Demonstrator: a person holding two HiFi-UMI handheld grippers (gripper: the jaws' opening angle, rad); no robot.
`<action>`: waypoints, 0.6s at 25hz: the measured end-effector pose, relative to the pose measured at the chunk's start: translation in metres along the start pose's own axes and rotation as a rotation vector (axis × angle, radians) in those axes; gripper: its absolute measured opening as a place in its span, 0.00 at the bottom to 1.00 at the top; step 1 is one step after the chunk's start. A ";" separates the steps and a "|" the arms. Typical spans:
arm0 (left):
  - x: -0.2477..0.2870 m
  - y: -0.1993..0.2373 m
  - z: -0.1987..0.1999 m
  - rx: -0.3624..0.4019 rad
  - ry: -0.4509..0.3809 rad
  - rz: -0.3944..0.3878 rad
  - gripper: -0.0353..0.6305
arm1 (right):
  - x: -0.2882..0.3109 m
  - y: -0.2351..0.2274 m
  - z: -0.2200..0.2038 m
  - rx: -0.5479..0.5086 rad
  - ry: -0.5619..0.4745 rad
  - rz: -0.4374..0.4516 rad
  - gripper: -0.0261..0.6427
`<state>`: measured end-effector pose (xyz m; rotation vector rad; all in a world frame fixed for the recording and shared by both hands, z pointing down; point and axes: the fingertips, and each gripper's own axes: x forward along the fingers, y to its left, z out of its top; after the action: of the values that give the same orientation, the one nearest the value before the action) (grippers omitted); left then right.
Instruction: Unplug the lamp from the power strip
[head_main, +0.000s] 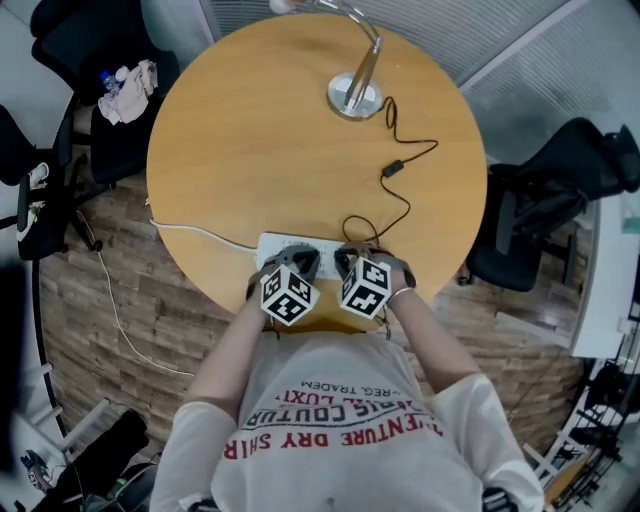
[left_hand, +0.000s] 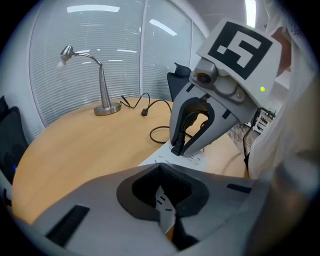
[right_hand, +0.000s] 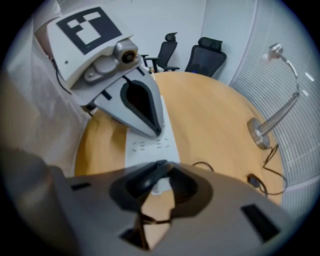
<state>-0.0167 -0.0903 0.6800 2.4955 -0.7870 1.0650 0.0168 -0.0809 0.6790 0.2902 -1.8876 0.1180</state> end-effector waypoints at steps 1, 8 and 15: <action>0.000 0.000 0.000 -0.012 0.005 -0.012 0.09 | 0.000 0.000 0.000 0.001 -0.002 0.004 0.19; 0.002 -0.001 0.001 0.014 0.004 0.004 0.09 | -0.001 -0.004 -0.004 0.021 0.022 0.033 0.17; 0.004 0.003 0.002 0.001 0.008 0.002 0.09 | -0.006 -0.006 -0.003 -0.050 0.048 0.017 0.15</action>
<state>-0.0149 -0.0947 0.6813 2.4904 -0.7870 1.0760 0.0226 -0.0853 0.6741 0.2349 -1.8425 0.0885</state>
